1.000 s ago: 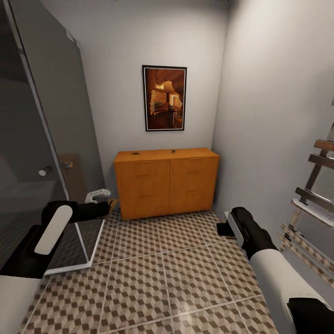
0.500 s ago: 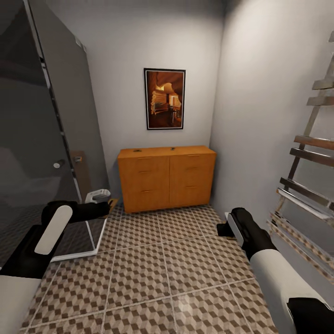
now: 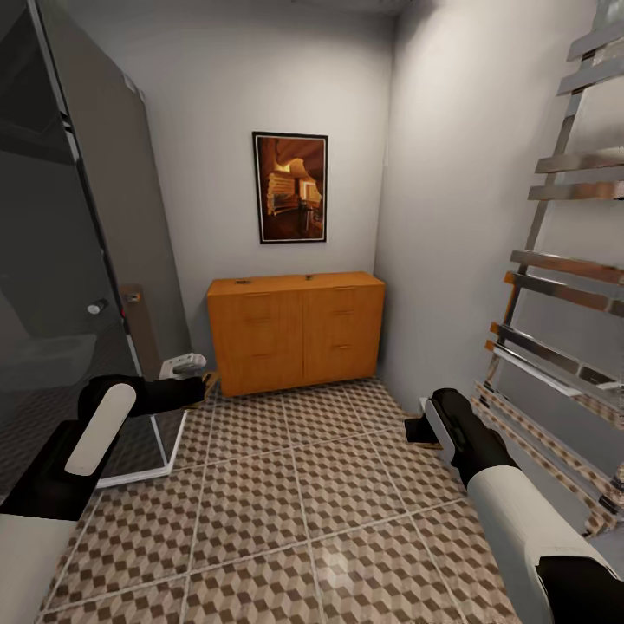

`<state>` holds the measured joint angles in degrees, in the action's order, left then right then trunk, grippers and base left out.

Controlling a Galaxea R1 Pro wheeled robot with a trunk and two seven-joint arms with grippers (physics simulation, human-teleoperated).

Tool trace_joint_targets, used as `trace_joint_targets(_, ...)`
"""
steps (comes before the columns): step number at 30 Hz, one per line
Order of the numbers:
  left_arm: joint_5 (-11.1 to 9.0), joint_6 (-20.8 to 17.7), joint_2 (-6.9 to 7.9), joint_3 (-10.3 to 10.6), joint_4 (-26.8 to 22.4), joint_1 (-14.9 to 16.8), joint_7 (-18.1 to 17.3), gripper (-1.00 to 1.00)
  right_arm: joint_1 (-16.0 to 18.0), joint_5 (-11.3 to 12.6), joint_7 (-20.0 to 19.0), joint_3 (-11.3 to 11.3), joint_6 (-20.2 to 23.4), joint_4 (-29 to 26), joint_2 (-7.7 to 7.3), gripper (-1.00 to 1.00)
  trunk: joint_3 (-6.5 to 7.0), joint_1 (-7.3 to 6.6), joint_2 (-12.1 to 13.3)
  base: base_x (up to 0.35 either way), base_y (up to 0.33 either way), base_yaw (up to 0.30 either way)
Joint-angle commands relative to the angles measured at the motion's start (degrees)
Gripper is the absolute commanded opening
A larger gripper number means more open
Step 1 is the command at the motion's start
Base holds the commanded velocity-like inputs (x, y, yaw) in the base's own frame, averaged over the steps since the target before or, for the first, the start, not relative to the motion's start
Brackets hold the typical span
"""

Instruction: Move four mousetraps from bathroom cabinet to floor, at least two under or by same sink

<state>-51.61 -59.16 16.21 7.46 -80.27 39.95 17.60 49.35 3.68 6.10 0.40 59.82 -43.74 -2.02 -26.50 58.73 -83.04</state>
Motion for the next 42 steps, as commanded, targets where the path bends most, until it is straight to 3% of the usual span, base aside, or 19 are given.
trace_joint_targets(1, -0.60, -0.07, 0.05, 0.09, -0.06, 0.04, 0.59, -1.00, 0.04, 0.44, 0.46, 0.04, 0.18, -0.03, 0.00, -1.00, -0.03, 0.00, -0.04, -0.005, 0.000, -0.223)
trace_joint_targets(20, -0.58, 0.01, -0.12, 0.09, 2.11, 0.04, 0.59, -1.00, 0.04, 0.45, 0.49, 0.04, 0.18, -0.03, 0.05, -1.00, 0.63, 0.00, -0.04, -0.011, 0.000, -0.222)
trace_joint_targets(42, -0.51, 0.01, -0.12, 0.07, 2.14, 0.04, 0.57, -1.00, 0.04, 0.44, 0.40, 0.04, 0.18, -0.03, 0.00, -1.00, 0.74, 0.00, -0.04, -0.300, 0.000, -0.040)
